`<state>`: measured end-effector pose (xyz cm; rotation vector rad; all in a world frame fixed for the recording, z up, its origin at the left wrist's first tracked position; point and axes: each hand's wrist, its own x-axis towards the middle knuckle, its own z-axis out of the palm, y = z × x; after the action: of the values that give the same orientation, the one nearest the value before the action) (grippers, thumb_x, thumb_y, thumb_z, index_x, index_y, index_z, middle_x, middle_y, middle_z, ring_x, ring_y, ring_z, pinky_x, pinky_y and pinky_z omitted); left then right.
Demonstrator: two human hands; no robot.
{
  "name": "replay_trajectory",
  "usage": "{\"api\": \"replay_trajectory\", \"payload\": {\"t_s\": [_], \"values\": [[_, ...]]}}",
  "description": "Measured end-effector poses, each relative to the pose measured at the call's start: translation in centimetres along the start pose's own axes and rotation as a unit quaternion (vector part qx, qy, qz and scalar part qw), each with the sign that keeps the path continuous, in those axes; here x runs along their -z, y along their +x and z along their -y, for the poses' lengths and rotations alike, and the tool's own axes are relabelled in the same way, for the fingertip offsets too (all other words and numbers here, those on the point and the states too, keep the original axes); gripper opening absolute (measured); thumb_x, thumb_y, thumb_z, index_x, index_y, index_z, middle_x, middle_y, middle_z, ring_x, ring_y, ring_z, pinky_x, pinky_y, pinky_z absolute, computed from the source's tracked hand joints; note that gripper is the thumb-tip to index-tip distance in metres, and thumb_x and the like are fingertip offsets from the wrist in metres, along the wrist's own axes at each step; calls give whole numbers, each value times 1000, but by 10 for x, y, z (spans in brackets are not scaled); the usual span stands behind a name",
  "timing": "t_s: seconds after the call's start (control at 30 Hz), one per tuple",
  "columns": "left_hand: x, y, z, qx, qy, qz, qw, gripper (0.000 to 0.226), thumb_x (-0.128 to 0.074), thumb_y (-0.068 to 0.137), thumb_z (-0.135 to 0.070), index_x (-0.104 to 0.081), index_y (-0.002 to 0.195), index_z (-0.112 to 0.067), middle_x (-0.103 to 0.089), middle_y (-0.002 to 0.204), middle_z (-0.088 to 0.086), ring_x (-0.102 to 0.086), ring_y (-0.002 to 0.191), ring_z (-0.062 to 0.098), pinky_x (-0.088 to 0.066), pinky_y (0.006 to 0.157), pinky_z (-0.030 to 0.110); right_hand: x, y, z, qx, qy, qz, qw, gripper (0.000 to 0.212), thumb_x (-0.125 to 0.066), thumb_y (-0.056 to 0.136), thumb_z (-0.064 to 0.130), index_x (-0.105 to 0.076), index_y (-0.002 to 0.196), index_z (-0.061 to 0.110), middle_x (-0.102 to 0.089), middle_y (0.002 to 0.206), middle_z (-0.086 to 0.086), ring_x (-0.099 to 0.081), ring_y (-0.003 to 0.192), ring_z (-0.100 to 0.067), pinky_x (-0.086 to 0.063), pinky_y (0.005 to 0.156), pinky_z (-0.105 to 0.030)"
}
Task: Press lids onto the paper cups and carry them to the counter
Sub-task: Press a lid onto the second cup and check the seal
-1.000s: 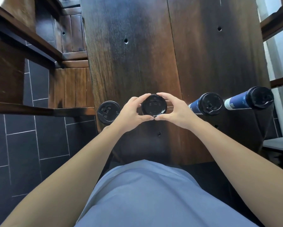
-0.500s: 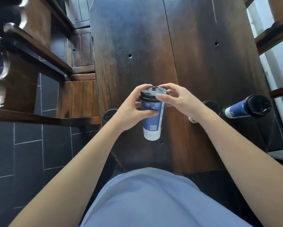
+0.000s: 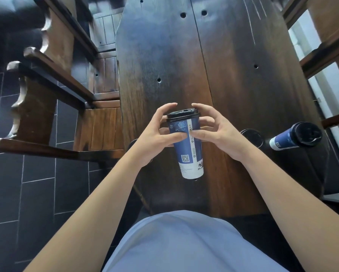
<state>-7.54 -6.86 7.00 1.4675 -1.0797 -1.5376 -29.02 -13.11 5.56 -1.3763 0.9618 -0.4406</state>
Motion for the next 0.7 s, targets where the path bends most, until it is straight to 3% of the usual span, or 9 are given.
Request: {"api": "replay_trajectory", "payload": {"t_s": [0.07,0.2,0.33,0.4,0.5,0.7], "values": [[-1,-3,-2,-23,68,2,997,81,-84,84,-11,-42,150,-33,-53,143,-2,-60,127,21,-58,100,31,-1,-1,1,-1,-36,6,999,68,-76,89,28,-40,146,38,-61,131,15,-60,117,-1,-57,90,-21],[1,-6,-3,-40,178,35,983,90,-86,75,-24,-42,154,-30,-44,147,-5,-48,137,18,-57,104,42,0,-1,8,5,-102,39,994,66,-77,89,30,-40,142,47,-59,127,23,-57,116,4,-56,86,-15],[6,-6,-9,-40,205,59,976,94,-87,78,-23,-38,157,-34,-46,147,-6,-49,137,20,-54,108,44,0,0,17,1,-122,51,991,72,-77,88,38,-35,145,50,-58,127,23,-60,113,1,-56,79,-13],[9,-7,-12,-29,209,58,976,94,-88,81,-20,-36,157,-39,-46,144,-6,-52,134,18,-53,109,38,0,-1,18,-8,-120,38,992,77,-77,85,42,-32,147,49,-56,128,22,-61,112,0,-55,77,-13],[11,-8,-13,-5,210,60,976,89,-90,79,-24,-42,150,-44,-44,136,-5,-55,127,19,-55,103,27,-3,-3,16,-15,-116,38,992,78,-79,82,48,-33,146,48,-58,128,23,-60,111,8,-54,78,-15],[14,-12,-8,11,114,-6,993,76,-90,72,-35,-48,135,-39,-51,129,4,-68,112,28,-66,80,43,2,-20,10,-12,-62,5,998,66,-76,76,47,-47,135,45,-58,132,19,-57,117,6,-54,76,-10]]}}
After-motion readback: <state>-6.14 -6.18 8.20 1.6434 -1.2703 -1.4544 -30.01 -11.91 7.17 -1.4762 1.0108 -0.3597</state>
